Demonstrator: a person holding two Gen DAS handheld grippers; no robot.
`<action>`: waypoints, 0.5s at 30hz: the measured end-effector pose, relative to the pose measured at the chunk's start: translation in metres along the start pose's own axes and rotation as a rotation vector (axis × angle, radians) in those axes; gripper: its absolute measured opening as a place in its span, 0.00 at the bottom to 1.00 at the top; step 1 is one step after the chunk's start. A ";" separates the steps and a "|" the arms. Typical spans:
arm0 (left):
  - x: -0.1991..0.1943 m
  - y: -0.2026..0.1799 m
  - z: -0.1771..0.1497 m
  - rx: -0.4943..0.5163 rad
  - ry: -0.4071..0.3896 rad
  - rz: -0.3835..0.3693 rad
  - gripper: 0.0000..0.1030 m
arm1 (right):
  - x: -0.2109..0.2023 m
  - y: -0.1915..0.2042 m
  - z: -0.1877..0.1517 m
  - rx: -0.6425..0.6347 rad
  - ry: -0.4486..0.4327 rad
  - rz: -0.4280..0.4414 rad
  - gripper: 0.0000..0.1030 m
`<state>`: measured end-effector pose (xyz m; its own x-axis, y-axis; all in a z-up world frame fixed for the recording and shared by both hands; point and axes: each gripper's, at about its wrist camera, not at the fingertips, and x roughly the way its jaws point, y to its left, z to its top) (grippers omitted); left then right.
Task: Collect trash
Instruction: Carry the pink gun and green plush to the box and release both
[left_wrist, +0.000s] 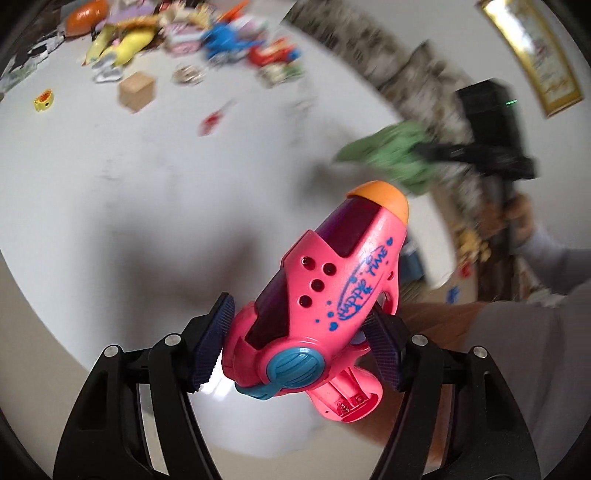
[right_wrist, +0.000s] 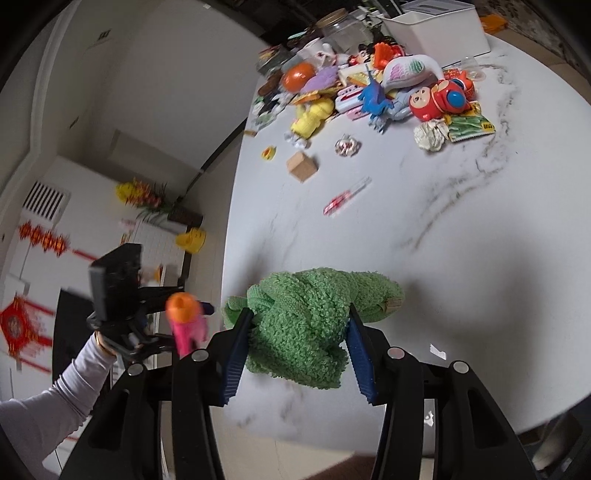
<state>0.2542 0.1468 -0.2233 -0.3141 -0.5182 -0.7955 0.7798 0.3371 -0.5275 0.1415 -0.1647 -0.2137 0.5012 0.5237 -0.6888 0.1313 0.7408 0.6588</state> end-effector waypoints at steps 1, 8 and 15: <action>0.003 -0.018 -0.014 -0.015 -0.032 -0.013 0.65 | -0.005 -0.001 -0.006 -0.009 0.011 0.000 0.48; 0.070 -0.139 -0.042 -0.082 -0.159 -0.144 0.65 | -0.061 -0.033 -0.069 -0.079 0.125 -0.021 0.48; 0.180 -0.212 -0.062 -0.240 -0.180 -0.112 0.65 | -0.092 -0.124 -0.132 -0.101 0.253 -0.082 0.48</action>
<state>-0.0013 0.0305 -0.2734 -0.2732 -0.6863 -0.6741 0.5893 0.4345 -0.6812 -0.0342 -0.2493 -0.2719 0.2611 0.5397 -0.8003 0.0699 0.8163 0.5733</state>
